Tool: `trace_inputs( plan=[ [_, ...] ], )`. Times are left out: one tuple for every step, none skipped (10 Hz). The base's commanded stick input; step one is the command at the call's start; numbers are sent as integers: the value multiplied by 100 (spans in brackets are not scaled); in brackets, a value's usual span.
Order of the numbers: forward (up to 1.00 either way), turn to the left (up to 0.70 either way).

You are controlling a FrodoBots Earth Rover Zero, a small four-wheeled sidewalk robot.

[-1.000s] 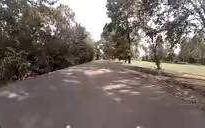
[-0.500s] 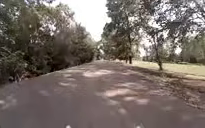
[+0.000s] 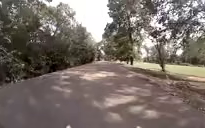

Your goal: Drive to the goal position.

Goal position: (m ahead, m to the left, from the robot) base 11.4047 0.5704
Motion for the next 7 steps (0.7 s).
trace_inputs(
  plan=[
    [70,0],
    [70,0],
    [70,0],
    [70,0],
    [70,0],
    [70,0],
    [70,0]
  ],
)
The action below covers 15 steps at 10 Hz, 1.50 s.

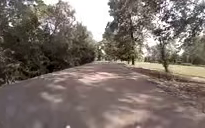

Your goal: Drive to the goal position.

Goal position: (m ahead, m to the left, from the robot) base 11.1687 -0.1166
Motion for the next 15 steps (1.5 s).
trace_inputs(
  plan=[
    [70,0],
    [70,0],
    [70,0],
    [70,0],
    [70,0],
    [70,0],
    [70,0],
    [70,0],
    [70,35],
    [70,13],
    [70,0],
    [70,0],
    [70,0],
    [70,0],
    [70,0]
  ],
)
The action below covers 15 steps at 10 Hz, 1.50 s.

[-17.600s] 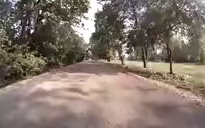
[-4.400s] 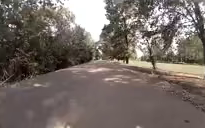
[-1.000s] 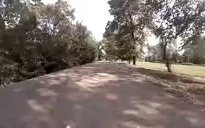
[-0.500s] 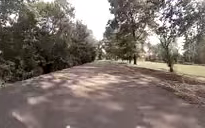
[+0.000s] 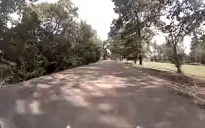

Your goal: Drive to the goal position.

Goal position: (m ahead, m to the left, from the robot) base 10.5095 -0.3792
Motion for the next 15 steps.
trace_inputs(
  plan=[
    [70,0],
    [70,0],
    [70,0],
    [70,0],
    [70,0],
    [70,0],
    [70,0],
    [70,0],
    [70,0],
    [70,0],
    [70,0],
    [70,0],
    [70,0],
    [70,0],
    [70,0]
  ],
)
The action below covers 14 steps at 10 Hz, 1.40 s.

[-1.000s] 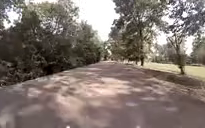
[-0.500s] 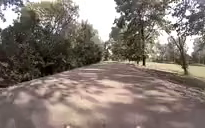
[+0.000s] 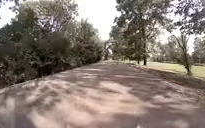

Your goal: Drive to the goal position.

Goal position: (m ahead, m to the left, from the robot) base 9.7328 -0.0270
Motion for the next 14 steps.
trace_inputs(
  plan=[
    [70,0],
    [70,0],
    [70,0],
    [70,0],
    [70,0],
    [70,0],
    [70,0],
    [70,0],
    [70,0],
    [70,0],
    [70,0],
    [70,0],
    [70,0],
    [70,0]
  ],
)
